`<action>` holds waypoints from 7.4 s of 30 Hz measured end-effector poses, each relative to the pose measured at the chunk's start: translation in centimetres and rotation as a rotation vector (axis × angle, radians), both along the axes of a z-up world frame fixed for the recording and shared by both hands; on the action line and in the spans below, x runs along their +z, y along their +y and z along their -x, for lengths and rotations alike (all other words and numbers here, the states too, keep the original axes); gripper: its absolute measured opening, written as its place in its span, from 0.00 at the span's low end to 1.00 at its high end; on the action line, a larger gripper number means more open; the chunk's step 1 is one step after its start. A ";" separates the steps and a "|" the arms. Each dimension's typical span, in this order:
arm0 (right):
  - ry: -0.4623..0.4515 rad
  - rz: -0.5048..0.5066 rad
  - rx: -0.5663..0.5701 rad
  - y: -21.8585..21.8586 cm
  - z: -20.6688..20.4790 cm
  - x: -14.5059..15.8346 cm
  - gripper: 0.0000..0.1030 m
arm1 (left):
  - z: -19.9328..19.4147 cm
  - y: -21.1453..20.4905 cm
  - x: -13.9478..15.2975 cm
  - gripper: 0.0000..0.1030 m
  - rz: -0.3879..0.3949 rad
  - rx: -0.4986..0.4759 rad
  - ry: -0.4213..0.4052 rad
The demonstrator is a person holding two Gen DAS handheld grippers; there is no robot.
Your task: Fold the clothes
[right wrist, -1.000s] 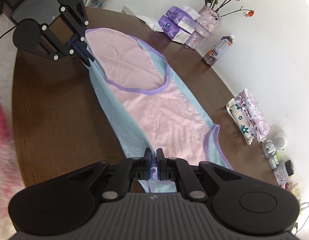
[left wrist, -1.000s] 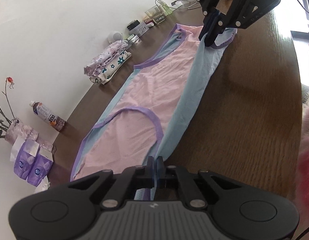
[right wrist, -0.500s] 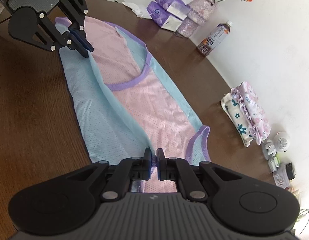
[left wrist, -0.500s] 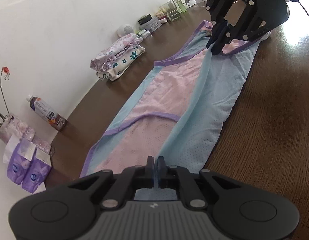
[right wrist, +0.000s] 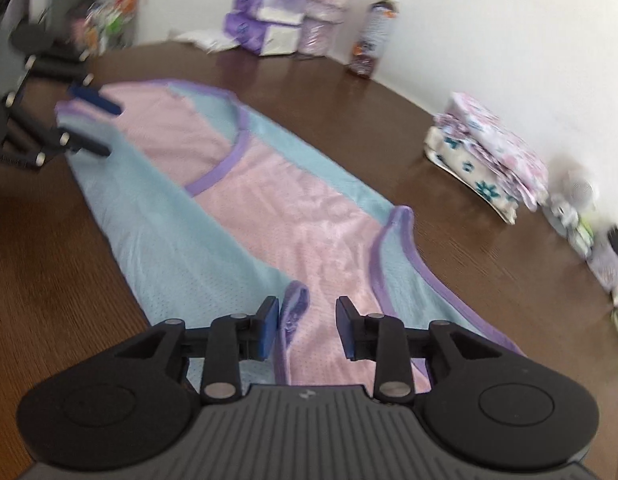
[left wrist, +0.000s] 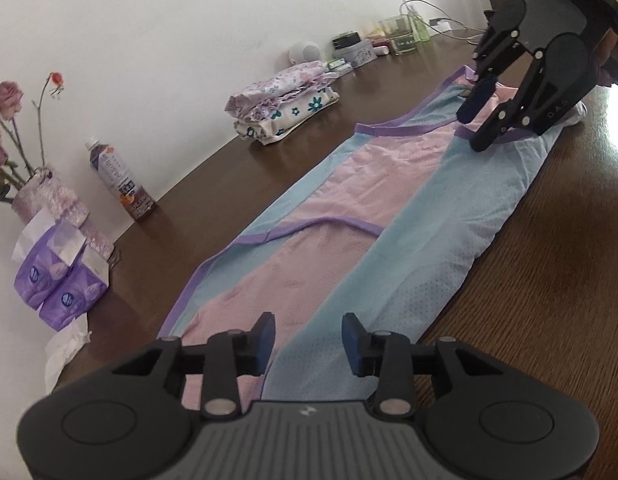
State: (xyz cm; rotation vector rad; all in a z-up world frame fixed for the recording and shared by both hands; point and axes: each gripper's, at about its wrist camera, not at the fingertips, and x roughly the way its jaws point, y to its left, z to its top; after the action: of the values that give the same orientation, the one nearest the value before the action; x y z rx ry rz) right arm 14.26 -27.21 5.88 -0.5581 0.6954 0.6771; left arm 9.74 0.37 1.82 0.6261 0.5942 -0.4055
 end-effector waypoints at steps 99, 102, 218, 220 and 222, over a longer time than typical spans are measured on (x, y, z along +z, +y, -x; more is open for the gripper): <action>0.111 -0.274 -0.136 -19.1 0.1 0.6 0.10 | -4.7 -26.3 -1.4 0.15 0.120 -0.416 0.191; 0.073 -0.328 -0.129 -18.6 0.7 1.5 0.10 | -5.0 -25.7 -1.5 0.24 0.160 -0.400 0.199; -0.144 -0.568 -0.467 -1.3 11.5 -3.4 1.00 | 6.2 0.6 -2.9 1.00 0.809 0.345 0.037; -0.142 -0.571 -0.468 -1.4 11.5 -3.4 1.00 | 6.2 0.6 -2.9 1.00 0.810 0.346 0.039; -0.142 -0.573 -0.469 -1.4 11.5 -3.4 1.00 | 6.2 0.6 -2.9 1.00 0.810 0.348 0.042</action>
State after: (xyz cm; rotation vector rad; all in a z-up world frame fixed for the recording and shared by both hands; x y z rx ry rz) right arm 2.79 -28.62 2.45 0.0899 0.4439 0.3616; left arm 3.59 0.93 -1.08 -0.2607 0.5107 -0.2958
